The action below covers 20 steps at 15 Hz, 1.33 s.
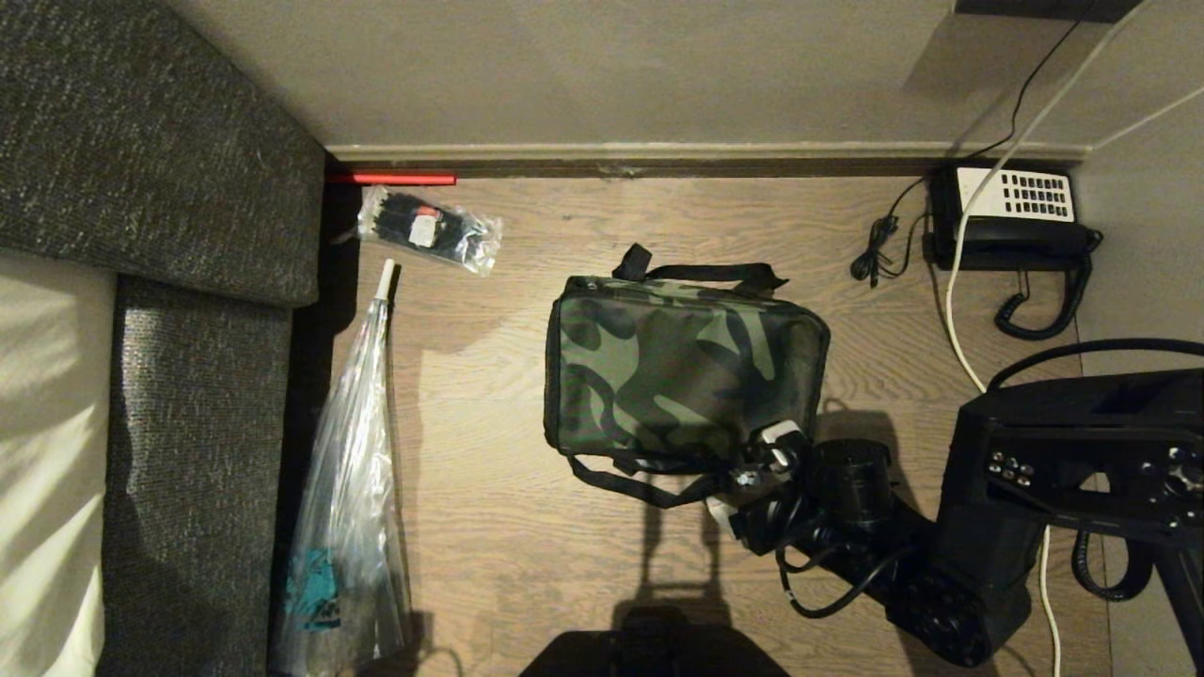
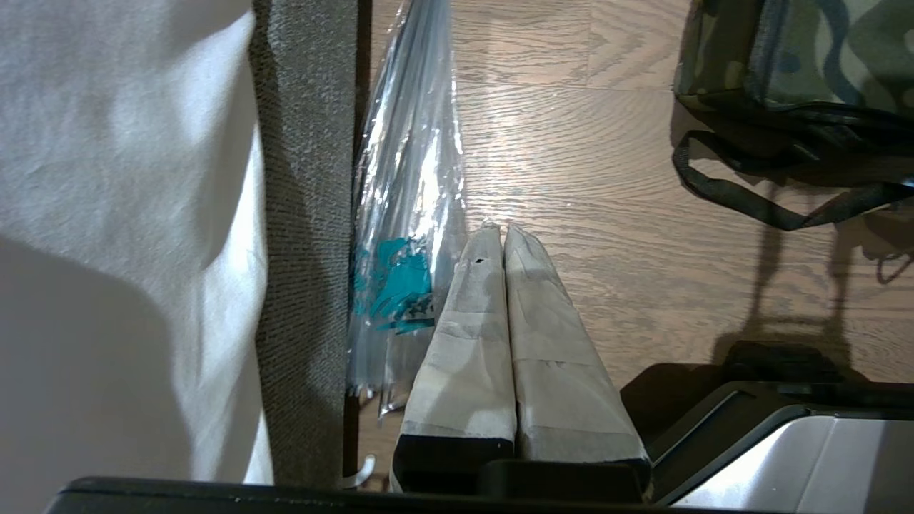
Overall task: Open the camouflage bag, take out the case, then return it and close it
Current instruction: Open the top of the storage box
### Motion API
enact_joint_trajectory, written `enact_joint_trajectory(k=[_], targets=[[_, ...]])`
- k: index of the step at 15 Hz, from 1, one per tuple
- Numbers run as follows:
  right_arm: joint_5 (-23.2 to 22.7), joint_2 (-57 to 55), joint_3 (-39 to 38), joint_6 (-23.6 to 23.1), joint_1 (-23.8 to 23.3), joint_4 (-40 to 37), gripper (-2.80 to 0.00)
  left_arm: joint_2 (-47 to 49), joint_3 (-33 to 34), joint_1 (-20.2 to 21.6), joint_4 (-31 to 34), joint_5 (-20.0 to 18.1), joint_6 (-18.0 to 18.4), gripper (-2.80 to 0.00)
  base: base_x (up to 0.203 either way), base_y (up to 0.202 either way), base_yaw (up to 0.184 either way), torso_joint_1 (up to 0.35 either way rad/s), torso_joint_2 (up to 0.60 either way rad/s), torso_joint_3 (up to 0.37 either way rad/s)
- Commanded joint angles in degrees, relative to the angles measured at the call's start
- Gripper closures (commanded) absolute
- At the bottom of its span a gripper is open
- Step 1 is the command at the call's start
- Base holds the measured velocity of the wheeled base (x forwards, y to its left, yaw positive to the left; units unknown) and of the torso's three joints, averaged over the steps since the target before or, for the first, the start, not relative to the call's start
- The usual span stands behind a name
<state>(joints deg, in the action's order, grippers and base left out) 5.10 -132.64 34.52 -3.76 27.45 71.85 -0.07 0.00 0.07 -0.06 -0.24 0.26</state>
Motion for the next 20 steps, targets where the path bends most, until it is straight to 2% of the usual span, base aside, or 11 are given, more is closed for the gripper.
enact_joint_trajectory(k=[1,5,8,9,20], targets=[[-0.04,0.11,1.71,1.27,0.04,0.06,-2.8,0.07,0.09,0.01,-0.02,-0.02,0.01,0.0,0.0,0.0,0.0,0.0,0.0,0.0],[0.09,0.4,4.33,4.41,0.06,-0.09,-2.8,0.07,0.09,0.01,-0.02,-0.02,0.01,0.0,0.0,0.0,0.0,0.0,0.0,0.0],[0.02,-0.13,3.78,5.05,0.06,0.06,-2.8,0.07,0.09,0.01,-0.02,-0.02,0.01,0.0,0.0,0.0,0.0,0.0,0.0,0.0],[0.0,-0.26,3.8,5.34,0.06,0.19,0.0,0.07,0.09,0.01,-0.02,-0.02,0.01,0.0,0.0,0.0,0.0,0.0,0.0,0.0],[-0.12,1.35,2.53,4.81,0.06,-0.4,0.0,0.07,0.09,0.01,-0.02,-0.02,0.01,0.0,0.0,0.0,0.0,0.0,0.0,0.0]])
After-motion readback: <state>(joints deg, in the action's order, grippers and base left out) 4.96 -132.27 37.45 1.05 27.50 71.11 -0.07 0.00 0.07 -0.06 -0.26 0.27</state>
